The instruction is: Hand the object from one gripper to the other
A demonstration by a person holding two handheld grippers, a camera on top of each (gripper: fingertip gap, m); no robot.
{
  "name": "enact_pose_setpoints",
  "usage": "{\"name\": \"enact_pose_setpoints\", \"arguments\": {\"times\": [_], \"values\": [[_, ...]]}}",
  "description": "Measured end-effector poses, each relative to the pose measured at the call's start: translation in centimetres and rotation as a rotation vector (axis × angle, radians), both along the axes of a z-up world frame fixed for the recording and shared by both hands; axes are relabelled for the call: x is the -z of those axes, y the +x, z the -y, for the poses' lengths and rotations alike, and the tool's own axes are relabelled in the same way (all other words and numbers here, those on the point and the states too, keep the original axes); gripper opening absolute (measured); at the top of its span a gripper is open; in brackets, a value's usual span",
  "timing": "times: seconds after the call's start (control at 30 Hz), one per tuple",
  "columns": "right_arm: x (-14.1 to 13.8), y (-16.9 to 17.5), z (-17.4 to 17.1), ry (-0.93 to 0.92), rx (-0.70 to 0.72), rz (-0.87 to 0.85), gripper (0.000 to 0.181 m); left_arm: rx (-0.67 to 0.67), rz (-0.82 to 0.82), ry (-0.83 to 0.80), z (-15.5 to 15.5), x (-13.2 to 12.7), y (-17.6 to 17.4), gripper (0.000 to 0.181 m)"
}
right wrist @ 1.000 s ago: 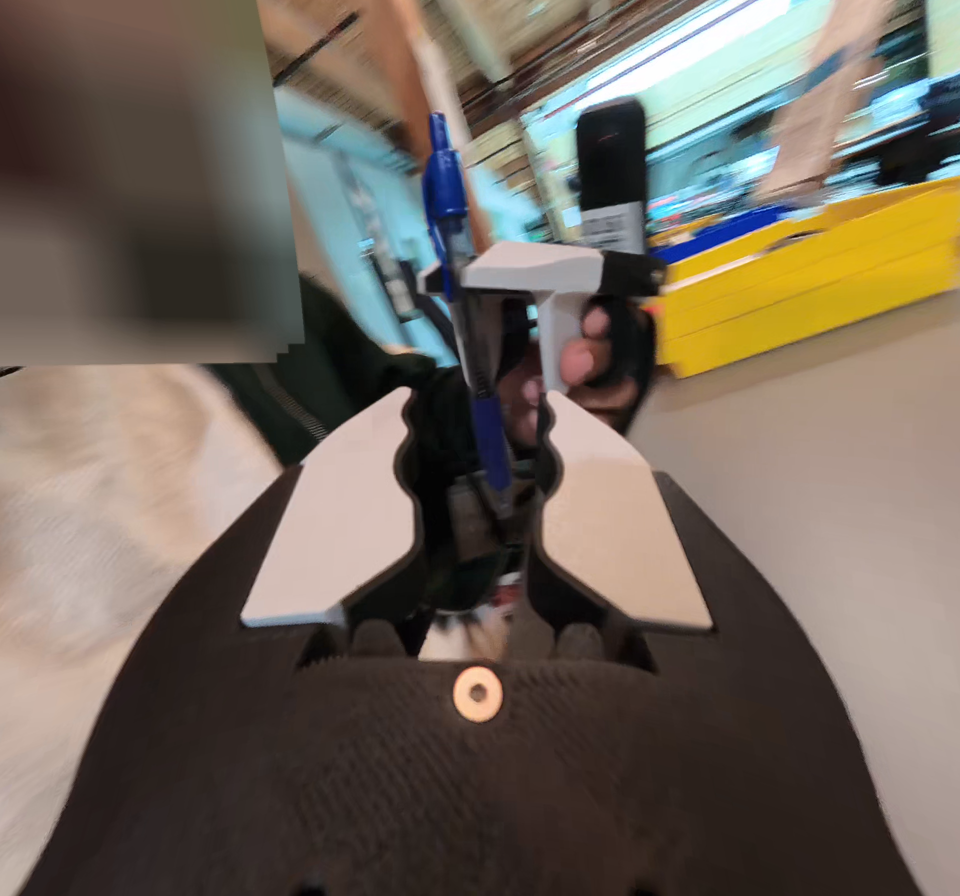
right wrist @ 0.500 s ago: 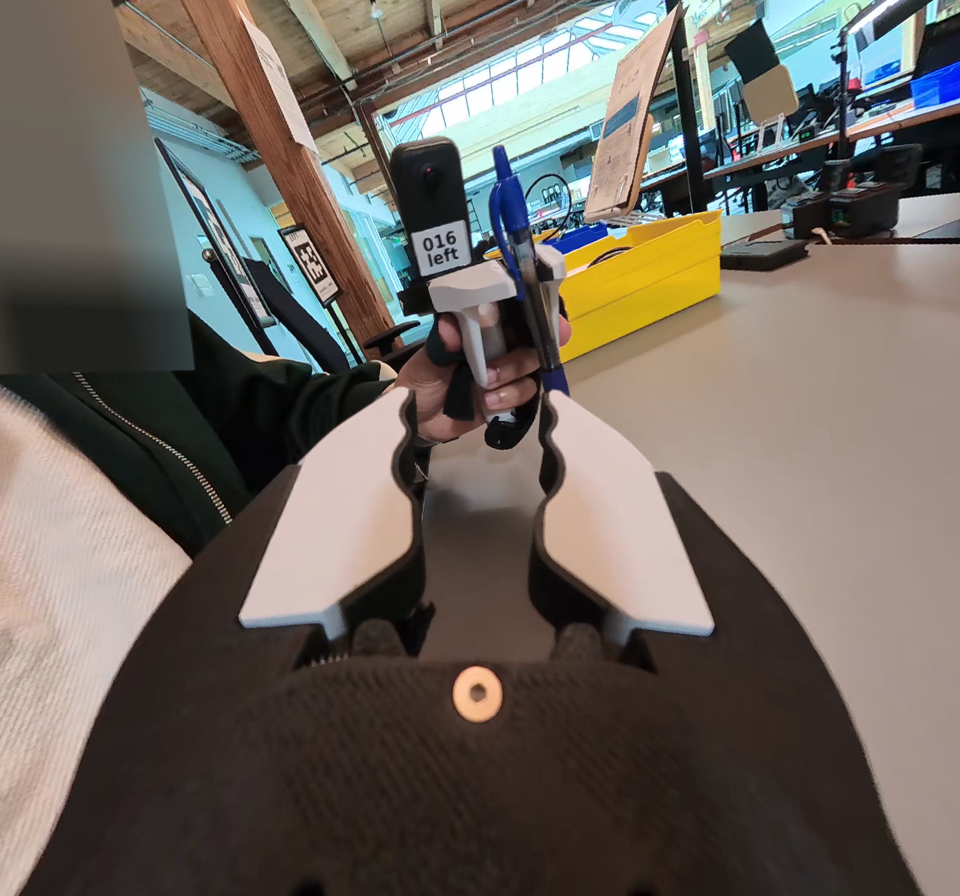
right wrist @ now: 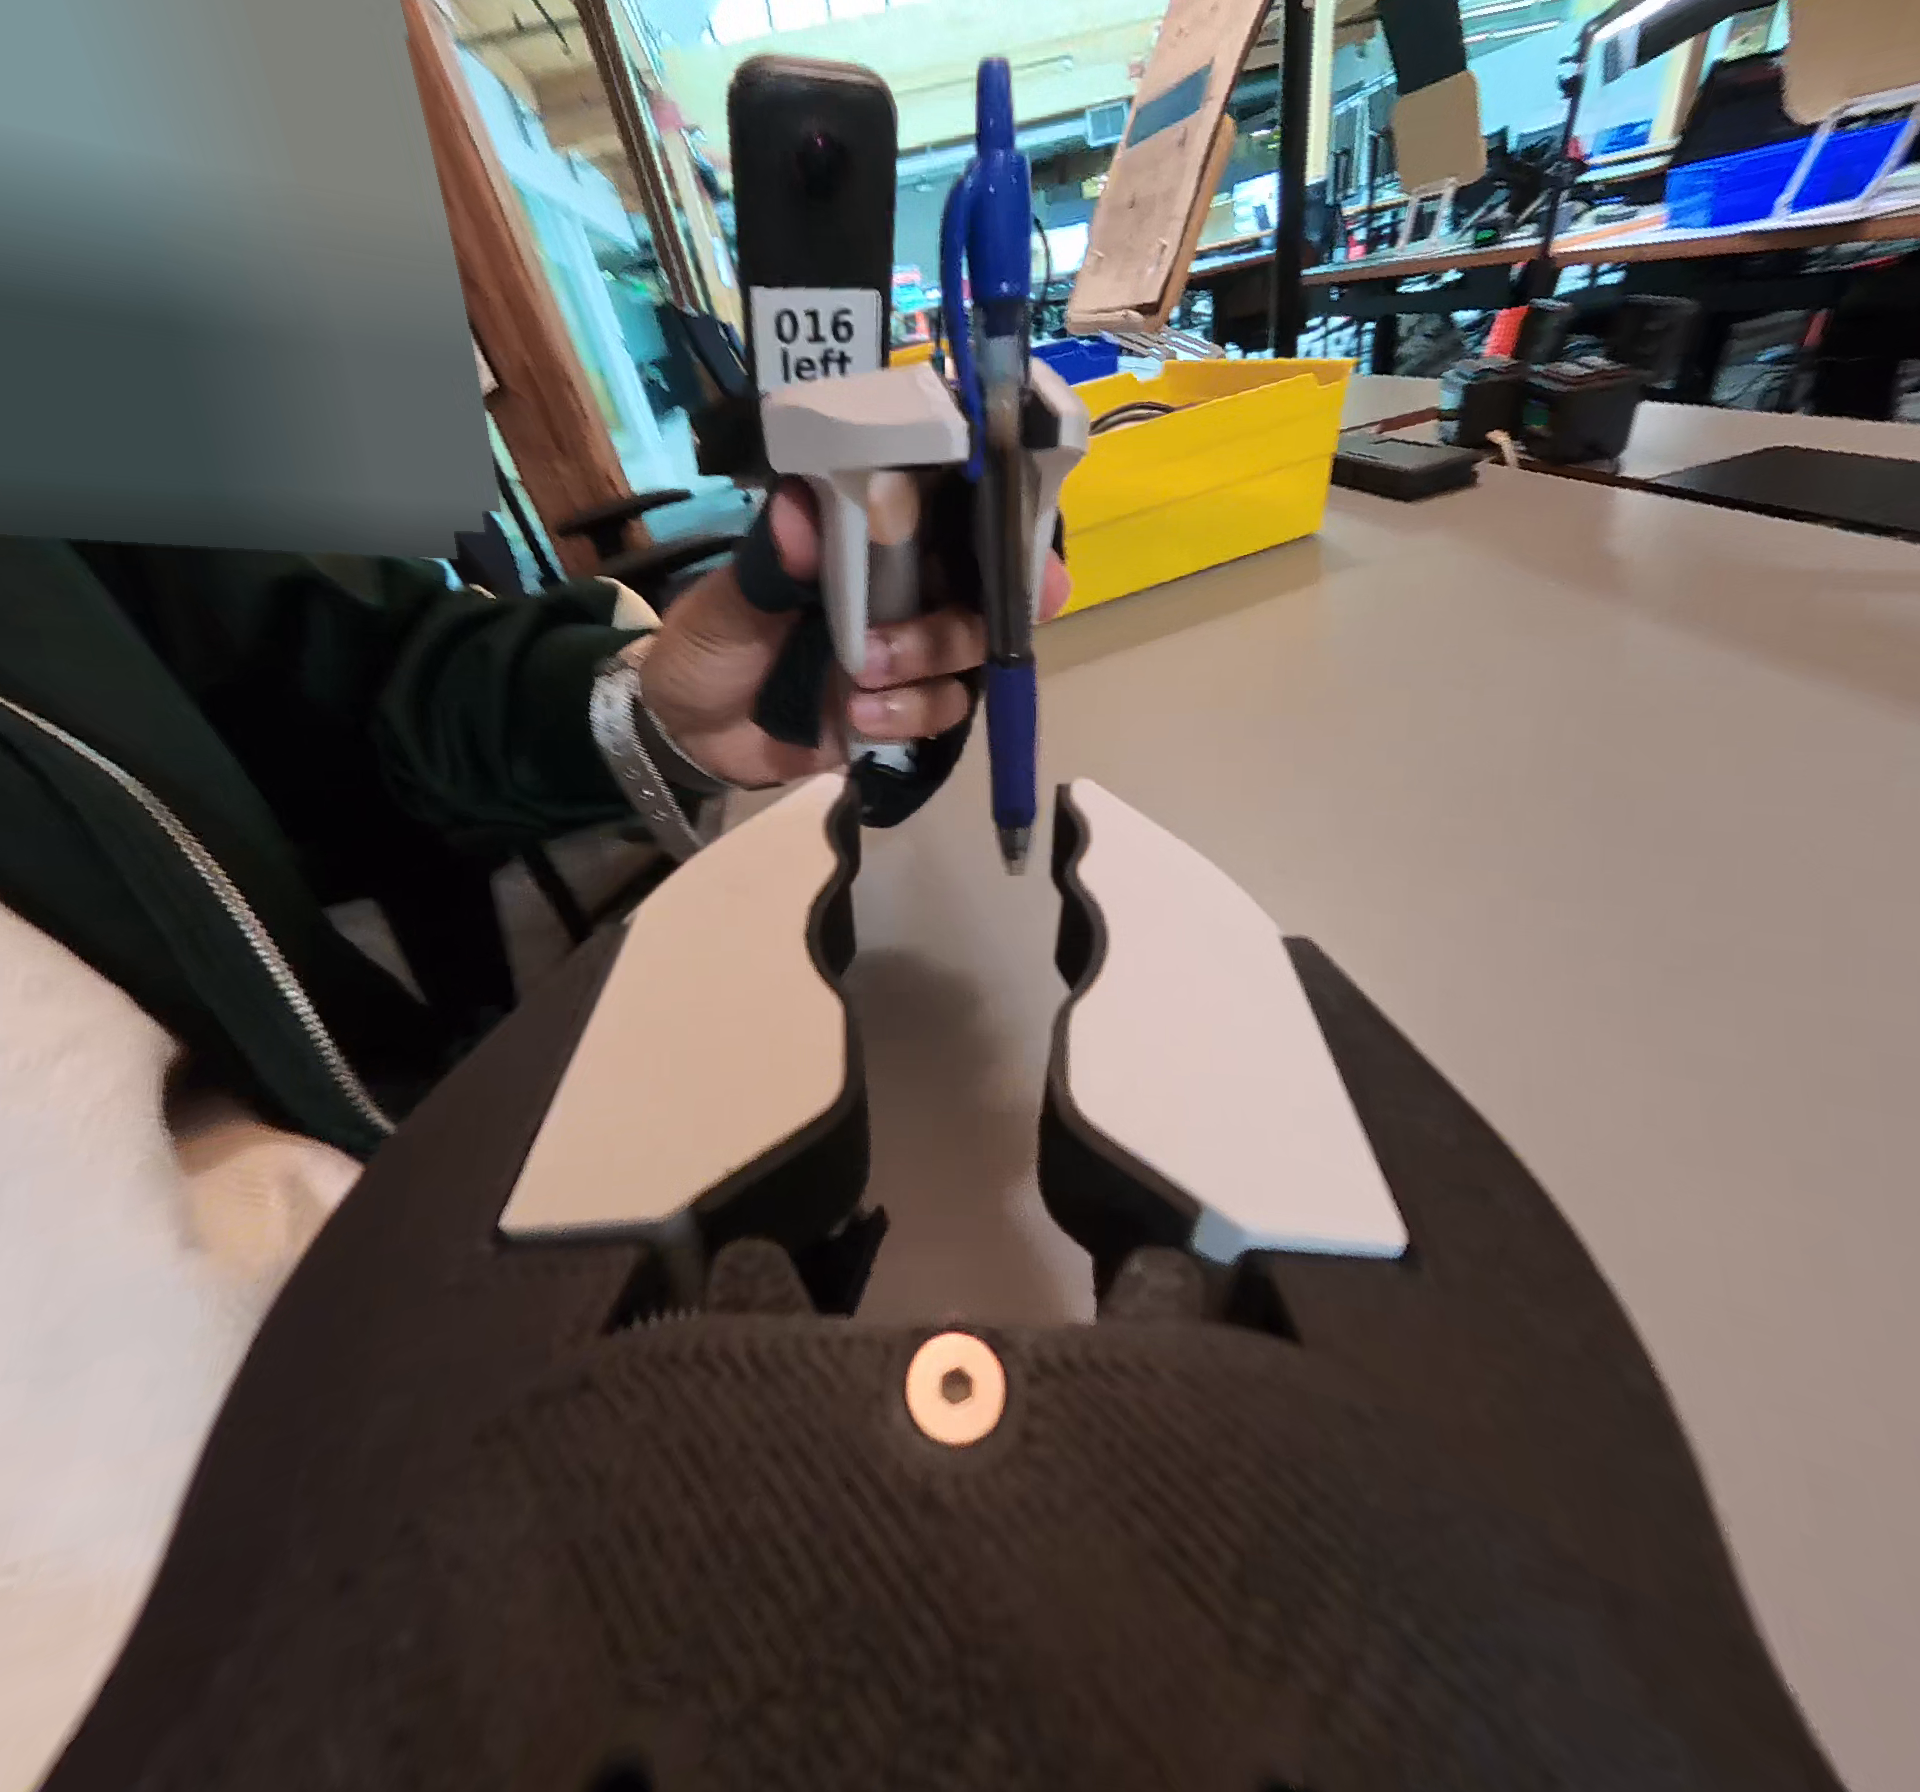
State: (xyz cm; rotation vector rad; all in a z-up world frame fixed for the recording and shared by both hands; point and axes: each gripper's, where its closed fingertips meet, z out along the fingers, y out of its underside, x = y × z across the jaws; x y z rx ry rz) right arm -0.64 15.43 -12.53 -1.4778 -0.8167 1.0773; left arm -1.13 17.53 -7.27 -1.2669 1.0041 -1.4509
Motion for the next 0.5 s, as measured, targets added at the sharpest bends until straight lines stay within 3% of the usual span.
{"name": "enact_pose_setpoints", "arguments": {"times": [0.5], "values": [[-0.8,-0.7,1.0,0.168,0.006,0.058,0.023,0.08,0.023,-0.025,2.9,-0.4,1.6,0.014]]}}
